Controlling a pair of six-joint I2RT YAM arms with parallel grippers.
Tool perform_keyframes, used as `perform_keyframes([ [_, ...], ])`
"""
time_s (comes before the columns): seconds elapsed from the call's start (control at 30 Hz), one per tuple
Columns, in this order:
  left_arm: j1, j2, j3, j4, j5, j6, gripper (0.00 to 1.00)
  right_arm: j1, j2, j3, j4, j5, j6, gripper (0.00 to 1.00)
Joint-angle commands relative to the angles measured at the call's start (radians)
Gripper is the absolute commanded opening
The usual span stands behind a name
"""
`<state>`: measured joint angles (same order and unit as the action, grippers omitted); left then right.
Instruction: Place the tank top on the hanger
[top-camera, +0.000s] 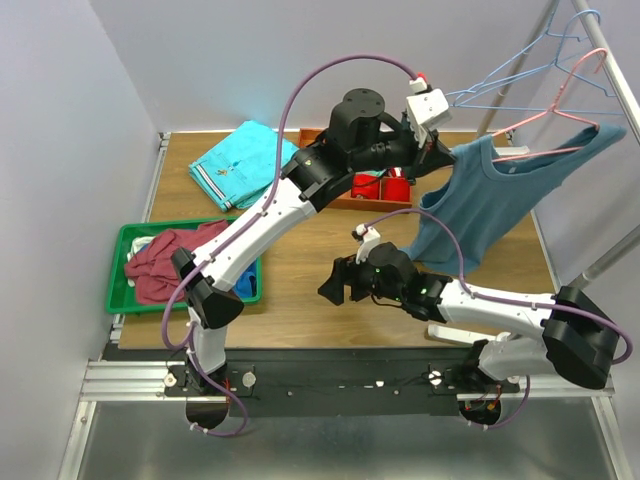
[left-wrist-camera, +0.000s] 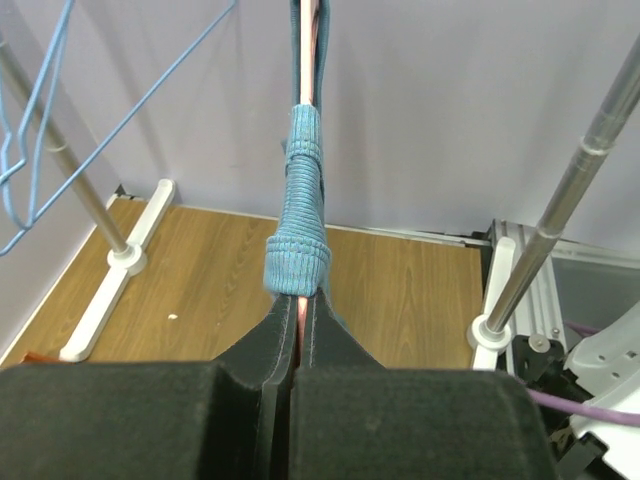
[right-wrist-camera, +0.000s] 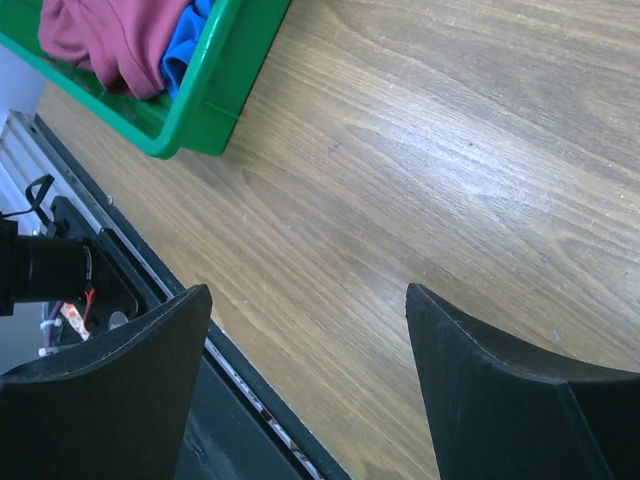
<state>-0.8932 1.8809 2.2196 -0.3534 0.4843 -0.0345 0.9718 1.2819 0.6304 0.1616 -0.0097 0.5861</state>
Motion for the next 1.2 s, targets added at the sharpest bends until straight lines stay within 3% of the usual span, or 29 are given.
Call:
perform_keyframes([
  [0.0,-0.052,0.03,0.109,0.018,0.03,0.007,0.0,0.008,0.023,-0.014,0.032,0.005,0.004,0.86],
  [0.8,-0.139,0.147,0.241,-0.032,0.004,0.002,0.0,0.01,0.031,-0.028,0.044,0.066,0.017,0.86],
  [1.17,-0.147,0.156,0.201,-0.021,-0.001,-0.016,0.0,0.008,0.042,-0.028,0.044,0.074,0.015,0.86],
])
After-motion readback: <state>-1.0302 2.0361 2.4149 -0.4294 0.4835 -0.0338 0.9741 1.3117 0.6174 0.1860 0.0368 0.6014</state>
